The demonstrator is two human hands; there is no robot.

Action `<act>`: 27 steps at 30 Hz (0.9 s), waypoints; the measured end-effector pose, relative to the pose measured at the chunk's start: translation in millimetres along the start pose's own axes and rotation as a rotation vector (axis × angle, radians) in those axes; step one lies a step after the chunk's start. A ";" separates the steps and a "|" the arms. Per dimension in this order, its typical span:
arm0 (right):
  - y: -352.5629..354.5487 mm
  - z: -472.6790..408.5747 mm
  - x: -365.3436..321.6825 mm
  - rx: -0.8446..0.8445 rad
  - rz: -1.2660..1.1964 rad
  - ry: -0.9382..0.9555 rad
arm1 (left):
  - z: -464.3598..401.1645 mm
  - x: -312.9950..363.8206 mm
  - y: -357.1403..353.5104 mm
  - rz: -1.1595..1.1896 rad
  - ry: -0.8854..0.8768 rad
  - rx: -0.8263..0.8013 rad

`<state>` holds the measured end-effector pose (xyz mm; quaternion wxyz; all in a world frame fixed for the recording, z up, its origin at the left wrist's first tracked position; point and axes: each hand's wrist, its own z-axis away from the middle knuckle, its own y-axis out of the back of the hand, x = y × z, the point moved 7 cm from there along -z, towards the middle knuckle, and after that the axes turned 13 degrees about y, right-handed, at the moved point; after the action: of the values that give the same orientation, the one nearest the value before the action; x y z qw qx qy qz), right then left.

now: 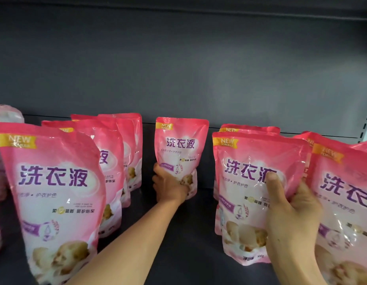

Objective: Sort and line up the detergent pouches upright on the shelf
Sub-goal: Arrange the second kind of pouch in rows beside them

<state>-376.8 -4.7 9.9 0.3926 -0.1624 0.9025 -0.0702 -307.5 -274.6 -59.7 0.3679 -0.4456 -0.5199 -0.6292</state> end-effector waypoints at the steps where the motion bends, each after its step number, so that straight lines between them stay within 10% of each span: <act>1: 0.2 -0.3 0.5 0.005 -0.007 -0.002 | -2.9 0.2 -1.1 -0.002 0.001 -0.003; 27: -46.4 -3.6 -12.7 -0.044 -0.170 0.015 | 54.9 -35.9 55.3 -0.170 -0.076 -0.347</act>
<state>-360.3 -43.8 32.9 0.3748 -0.2466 0.8897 -0.0849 -234.7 -231.2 -72.1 0.2112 -0.4802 -0.4530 -0.7208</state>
